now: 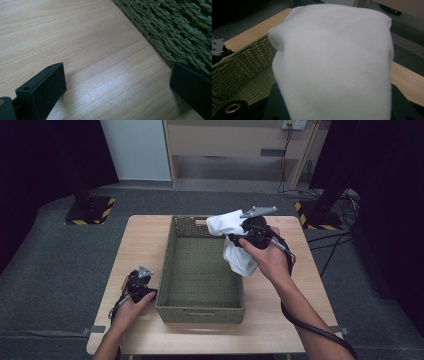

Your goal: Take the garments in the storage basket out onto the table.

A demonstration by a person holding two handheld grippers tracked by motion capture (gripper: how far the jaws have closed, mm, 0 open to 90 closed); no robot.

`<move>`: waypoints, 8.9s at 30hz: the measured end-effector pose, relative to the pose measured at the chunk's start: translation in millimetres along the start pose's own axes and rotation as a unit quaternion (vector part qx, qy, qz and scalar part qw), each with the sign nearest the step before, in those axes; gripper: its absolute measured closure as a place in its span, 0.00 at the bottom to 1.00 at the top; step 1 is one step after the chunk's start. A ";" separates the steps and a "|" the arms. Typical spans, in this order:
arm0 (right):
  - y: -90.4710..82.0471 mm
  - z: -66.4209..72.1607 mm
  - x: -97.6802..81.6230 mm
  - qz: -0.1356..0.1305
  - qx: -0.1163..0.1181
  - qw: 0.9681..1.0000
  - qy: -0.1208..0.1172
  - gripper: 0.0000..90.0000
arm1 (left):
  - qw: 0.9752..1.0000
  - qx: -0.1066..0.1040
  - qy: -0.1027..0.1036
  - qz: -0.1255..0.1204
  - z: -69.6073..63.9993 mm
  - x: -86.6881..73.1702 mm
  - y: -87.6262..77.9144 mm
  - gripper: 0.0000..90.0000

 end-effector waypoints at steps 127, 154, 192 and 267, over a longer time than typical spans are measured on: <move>127.0 -194.4 -114.1 0.061 -0.134 0.977 0.151 0.55 | 1.000 0.000 0.002 0.003 0.6 0.2 0.2 0.00; 135.0 -198.3 -113.6 0.067 -0.142 0.972 0.177 0.20 | 1.000 0.000 0.002 0.003 0.5 0.2 0.2 0.00; 93.4 -181.0 -49.5 0.015 -0.140 0.974 0.179 0.05 | 1.000 0.000 0.002 0.003 0.5 0.2 0.2 0.00; -14.3 -89.4 -168.8 0.011 -0.070 0.993 0.097 0.03 | 1.000 0.001 0.002 0.003 0.6 0.4 0.4 0.00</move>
Point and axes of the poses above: each handheld gripper's, and its own axes: y roughly forward along the jaws, x roughly out of its top, z roughly to its left, the point moved 7 cm from there along y, roughly forward along the jaws, and after that the axes turned 11 degrees about y, right-handed, at the moved point
